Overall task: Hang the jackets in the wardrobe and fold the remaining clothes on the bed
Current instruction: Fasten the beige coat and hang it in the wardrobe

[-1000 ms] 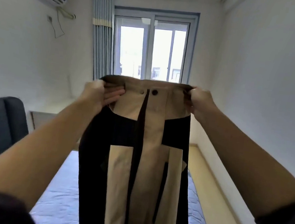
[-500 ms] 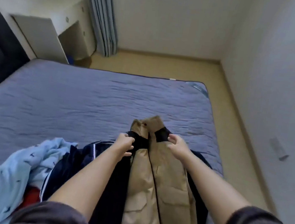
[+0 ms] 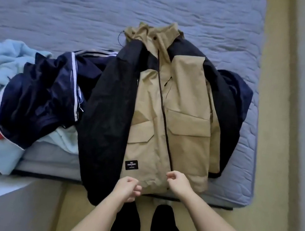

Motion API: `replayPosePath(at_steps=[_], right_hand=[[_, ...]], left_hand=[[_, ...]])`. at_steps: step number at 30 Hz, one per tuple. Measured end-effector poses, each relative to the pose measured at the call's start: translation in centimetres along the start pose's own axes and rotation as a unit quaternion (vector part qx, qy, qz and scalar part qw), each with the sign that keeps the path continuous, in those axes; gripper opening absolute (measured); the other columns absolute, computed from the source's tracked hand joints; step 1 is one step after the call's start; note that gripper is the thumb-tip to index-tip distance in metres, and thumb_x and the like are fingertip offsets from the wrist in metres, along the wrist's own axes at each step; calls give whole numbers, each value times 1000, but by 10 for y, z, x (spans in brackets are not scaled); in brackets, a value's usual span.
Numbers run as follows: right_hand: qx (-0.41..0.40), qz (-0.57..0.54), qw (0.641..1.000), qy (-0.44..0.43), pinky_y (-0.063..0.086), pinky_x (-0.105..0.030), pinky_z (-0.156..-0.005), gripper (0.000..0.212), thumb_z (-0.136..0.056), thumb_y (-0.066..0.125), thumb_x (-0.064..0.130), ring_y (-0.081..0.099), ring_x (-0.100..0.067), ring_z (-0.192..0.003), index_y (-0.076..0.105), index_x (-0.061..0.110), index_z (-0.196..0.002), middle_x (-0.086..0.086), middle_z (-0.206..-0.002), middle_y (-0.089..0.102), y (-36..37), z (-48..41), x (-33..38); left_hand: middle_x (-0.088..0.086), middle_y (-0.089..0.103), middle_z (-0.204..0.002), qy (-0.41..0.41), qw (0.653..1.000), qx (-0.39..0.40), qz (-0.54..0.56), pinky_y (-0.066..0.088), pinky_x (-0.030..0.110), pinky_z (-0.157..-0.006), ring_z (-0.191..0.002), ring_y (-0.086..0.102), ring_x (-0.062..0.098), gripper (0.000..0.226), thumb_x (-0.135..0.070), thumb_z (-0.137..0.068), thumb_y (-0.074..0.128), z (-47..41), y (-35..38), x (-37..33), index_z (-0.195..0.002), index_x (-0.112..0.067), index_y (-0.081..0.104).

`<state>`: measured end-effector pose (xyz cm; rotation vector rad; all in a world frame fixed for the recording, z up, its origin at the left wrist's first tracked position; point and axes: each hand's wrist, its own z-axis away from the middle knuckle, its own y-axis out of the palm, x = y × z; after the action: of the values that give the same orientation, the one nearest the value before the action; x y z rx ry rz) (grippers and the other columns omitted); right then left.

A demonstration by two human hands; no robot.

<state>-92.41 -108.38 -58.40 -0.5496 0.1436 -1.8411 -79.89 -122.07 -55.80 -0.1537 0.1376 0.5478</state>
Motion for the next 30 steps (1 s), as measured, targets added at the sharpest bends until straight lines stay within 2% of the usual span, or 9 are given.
replayPosePath(at_steps=[4, 8, 11, 15, 18, 21, 25, 27, 30], right_hand=[[-78, 2, 995, 58, 38, -28, -96, 38, -89, 48, 10, 51, -27, -121, 53, 10, -127, -10, -130, 57, 15, -35, -37], [-103, -46, 983, 143, 39, -37, -100, 47, -91, 52, 17, 47, -37, -123, 39, -1, -132, -21, -134, 49, 12, -67, -54], [-95, -167, 970, 150, 40, -40, -103, 58, -88, 61, 23, 49, -35, -121, 38, -2, -134, -19, -133, 51, 11, -84, -63], [-131, -366, 905, 173, 45, -43, -100, 51, -84, 67, 17, 56, -28, -112, 45, 2, -128, -12, -122, 58, 23, -95, -68], [-103, -455, 862, 200, 51, -33, -70, 26, -85, 68, 14, 63, -19, -90, 54, 8, -107, -6, -104, 63, 24, -101, -69], [-104, -454, 863, 194, 46, -27, -58, 12, -87, 67, 11, 60, -12, -71, 54, 13, -85, -3, -88, 62, 19, -98, -73], [-98, -492, 850, 161, 51, -32, -69, 12, -95, 50, 1, 63, -23, -82, 56, 4, -105, -11, -101, 63, 13, -85, -75], [-103, -556, 811, 151, 50, -42, -81, 22, -98, 38, -1, 61, -33, -94, 51, 4, -115, -15, -107, 59, 6, -78, -74], [-115, -603, 773, 162, 49, -48, -82, 22, -101, 34, 6, 59, -32, -88, 46, 10, -119, -14, -100, 57, -7, -71, -75]], left_hand=[[3, 67, -88, -54, 997, 48, -26, 47, 25, -65, -67, 59, 14, 19, -17, -98, 43, -45, 28, 31, -105, -10, 60], [3, 65, -110, -121, 989, 80, -34, 51, 35, -77, -92, 63, 18, 32, -37, -97, 45, -76, 52, 39, -119, -15, 52], [7, 61, -120, -151, 981, 59, 107, 50, 40, -81, -103, 61, 23, 44, -41, -93, 55, -93, 75, 41, -128, -16, 49], [11, 45, -142, -162, 938, 15, 306, 44, 49, -94, -126, 48, 29, 54, -37, -88, 66, -107, 100, 37, -135, -15, 48], [7, 60, -118, -158, 928, -6, 337, 39, 51, -98, -100, 61, 23, 46, -36, -84, 71, -112, 108, 40, -121, -13, 56], [3, 64, -100, -140, 928, 8, 344, 41, 49, -95, -84, 63, 16, 37, -30, -85, 71, -111, 108, 45, -114, -10, 61], [13, 53, -134, -163, 940, 43, 296, 42, 50, -97, -117, 55, 25, 50, -44, -82, 71, -99, 101, 49, -122, -21, 52], [12, 55, -130, -158, 935, 74, 310, 38, 54, -101, -121, 53, 25, 46, -50, -82, 68, -95, 101, 49, -116, -25, 52], [4, 66, -103, -135, 909, 105, 379, 43, 48, -88, -98, 61, 19, 26, -43, -87, 64, -88, 106, 44, -103, -24, 57]])
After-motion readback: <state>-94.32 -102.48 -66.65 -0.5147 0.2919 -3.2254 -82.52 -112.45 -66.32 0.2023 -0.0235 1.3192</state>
